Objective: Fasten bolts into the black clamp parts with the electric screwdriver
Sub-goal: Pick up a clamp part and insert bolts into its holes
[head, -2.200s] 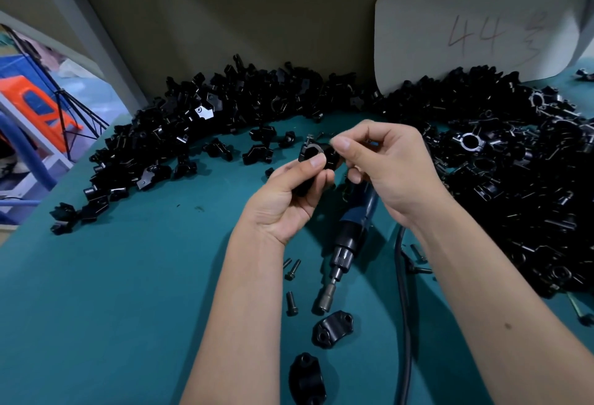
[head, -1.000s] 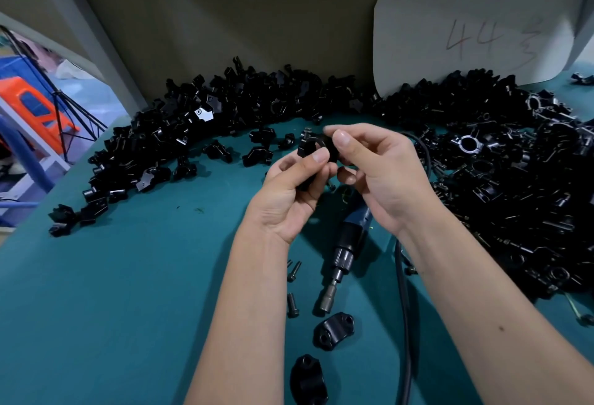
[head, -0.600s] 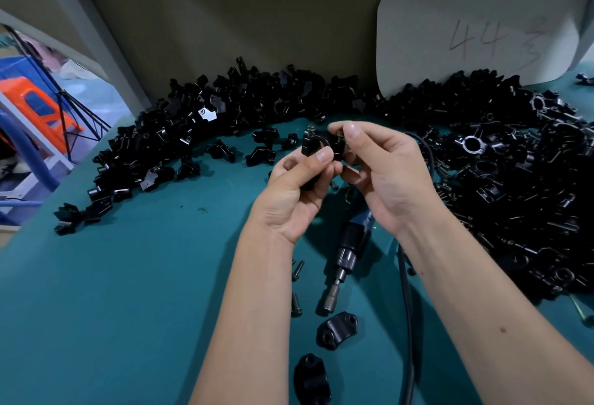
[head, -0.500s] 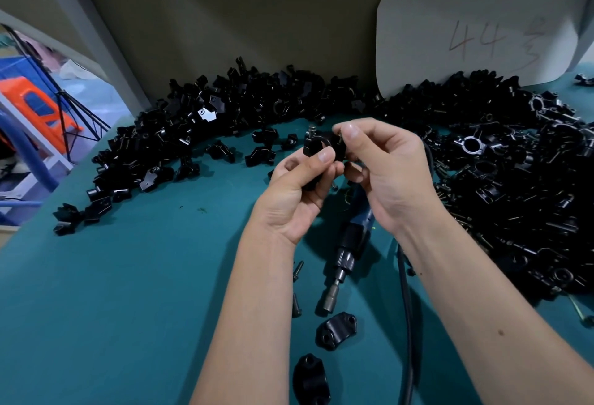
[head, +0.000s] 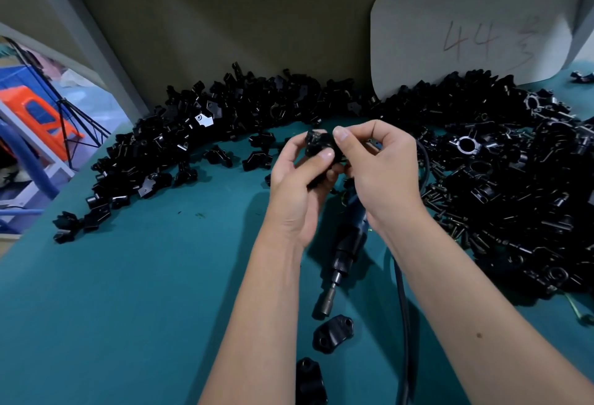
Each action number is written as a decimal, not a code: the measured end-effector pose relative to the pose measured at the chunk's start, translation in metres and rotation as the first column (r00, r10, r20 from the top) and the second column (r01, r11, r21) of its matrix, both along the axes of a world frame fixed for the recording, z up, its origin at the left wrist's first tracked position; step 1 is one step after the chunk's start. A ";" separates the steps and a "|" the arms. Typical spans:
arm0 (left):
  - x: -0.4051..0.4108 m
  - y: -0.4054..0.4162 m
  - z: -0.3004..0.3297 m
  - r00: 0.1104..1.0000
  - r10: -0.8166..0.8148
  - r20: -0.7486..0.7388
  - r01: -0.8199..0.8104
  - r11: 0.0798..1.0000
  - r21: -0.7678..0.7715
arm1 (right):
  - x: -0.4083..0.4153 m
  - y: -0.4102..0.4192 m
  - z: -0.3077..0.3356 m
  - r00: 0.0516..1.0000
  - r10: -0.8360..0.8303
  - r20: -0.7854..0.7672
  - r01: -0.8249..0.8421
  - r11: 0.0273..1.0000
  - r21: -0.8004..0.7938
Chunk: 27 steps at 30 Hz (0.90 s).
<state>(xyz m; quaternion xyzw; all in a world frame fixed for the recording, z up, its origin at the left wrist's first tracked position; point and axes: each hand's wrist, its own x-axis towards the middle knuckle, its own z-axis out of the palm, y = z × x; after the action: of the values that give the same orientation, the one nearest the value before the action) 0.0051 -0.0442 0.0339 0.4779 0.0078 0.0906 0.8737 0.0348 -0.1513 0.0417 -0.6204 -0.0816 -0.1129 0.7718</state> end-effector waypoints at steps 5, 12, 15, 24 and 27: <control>0.003 -0.008 -0.002 0.995 0.072 -0.072 -0.065 0.993 0.101 | 0.000 -0.005 -0.004 0.998 -0.037 0.041 0.042 0.990 -0.135; 0.008 -0.002 -0.008 0.970 0.215 -0.117 -0.177 0.946 0.270 | 0.007 -0.022 -0.003 0.981 0.168 0.092 -0.108 0.880 -0.463; 0.007 0.000 -0.007 0.979 0.182 -0.091 -0.146 0.939 0.312 | 0.007 -0.025 -0.005 0.969 0.192 0.155 -0.087 0.855 -0.512; 0.006 -0.001 -0.010 0.948 0.301 -0.107 -0.249 0.906 0.343 | 0.010 -0.026 -0.007 0.956 0.213 0.202 -0.080 0.851 -0.520; 0.005 -0.001 -0.009 0.947 0.307 -0.090 -0.259 0.900 0.351 | 0.010 -0.025 -0.009 0.950 0.204 0.235 -0.050 0.846 -0.532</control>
<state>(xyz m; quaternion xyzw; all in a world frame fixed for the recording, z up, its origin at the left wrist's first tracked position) 0.0106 -0.0451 0.0251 0.6181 0.1243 0.1823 0.7545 0.0445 -0.1765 0.0329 -0.7760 -0.2596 -0.1223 0.5616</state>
